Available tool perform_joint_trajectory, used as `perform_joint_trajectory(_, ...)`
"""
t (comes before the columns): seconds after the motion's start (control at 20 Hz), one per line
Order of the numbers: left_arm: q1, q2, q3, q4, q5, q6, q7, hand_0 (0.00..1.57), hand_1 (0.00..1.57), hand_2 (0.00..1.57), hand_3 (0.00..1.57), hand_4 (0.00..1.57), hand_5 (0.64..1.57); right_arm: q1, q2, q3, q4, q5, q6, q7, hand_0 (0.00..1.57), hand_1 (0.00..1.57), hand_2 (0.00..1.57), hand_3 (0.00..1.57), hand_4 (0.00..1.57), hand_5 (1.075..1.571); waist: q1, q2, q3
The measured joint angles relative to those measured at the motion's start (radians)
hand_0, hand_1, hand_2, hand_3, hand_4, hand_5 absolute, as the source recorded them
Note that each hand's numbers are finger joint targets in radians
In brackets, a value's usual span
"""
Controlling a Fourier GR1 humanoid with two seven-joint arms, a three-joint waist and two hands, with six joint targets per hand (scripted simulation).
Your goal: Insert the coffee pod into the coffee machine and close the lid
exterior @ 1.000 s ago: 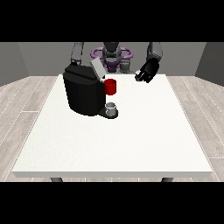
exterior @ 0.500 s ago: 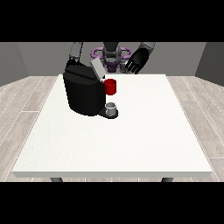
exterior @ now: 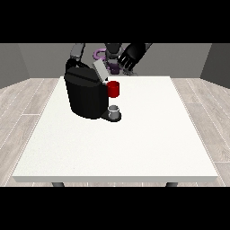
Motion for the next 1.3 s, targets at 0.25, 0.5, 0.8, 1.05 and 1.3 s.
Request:
perform_joint_trajectory(0.25,-0.055,0.029,0.016,0.022,-0.011,0.010,0.018,1.22,1.22,1.28,1.23,0.48,1.571,-0.023,-0.009,-0.003,-0.047,0.000,0.005,0.009,0.00,0.00,0.00,0.00,0.00,1.571,-0.041,0.046,0.0000)
perform_joint_trajectory(0.5,-0.101,0.049,0.028,0.038,-0.011,0.009,0.010,1.22,1.22,1.29,1.24,0.49,1.571,-0.066,-0.031,-0.032,-0.066,-0.006,0.006,0.023,0.00,0.00,0.00,0.00,0.18,1.571,-0.055,0.096,0.0000)
perform_joint_trajectory(0.8,-0.120,0.048,0.018,0.052,-0.027,0.017,-0.007,1.19,1.19,1.26,1.23,0.47,1.571,-0.102,-0.037,-0.062,-0.071,-0.015,-0.009,0.034,0.00,0.00,0.00,0.00,0.06,1.571,-0.052,0.141,0.0000)
perform_joint_trajectory(1.05,-0.148,0.048,0.020,0.063,-0.029,0.009,-0.009,1.25,1.25,1.29,1.22,0.43,1.571,-0.121,-0.047,-0.081,-0.058,-0.020,-0.011,0.027,0.00,0.00,0.00,0.00,0.00,1.571,-0.049,0.162,0.0002)
perform_joint_trajectory(1.3,-0.162,0.051,0.022,0.075,-0.030,0.003,-0.019,1.19,1.19,1.23,1.19,0.43,1.571,-0.133,-0.059,-0.097,-0.043,-0.022,-0.013,0.030,0.00,0.00,0.00,0.00,0.22,1.571,-0.044,0.182,0.0001)
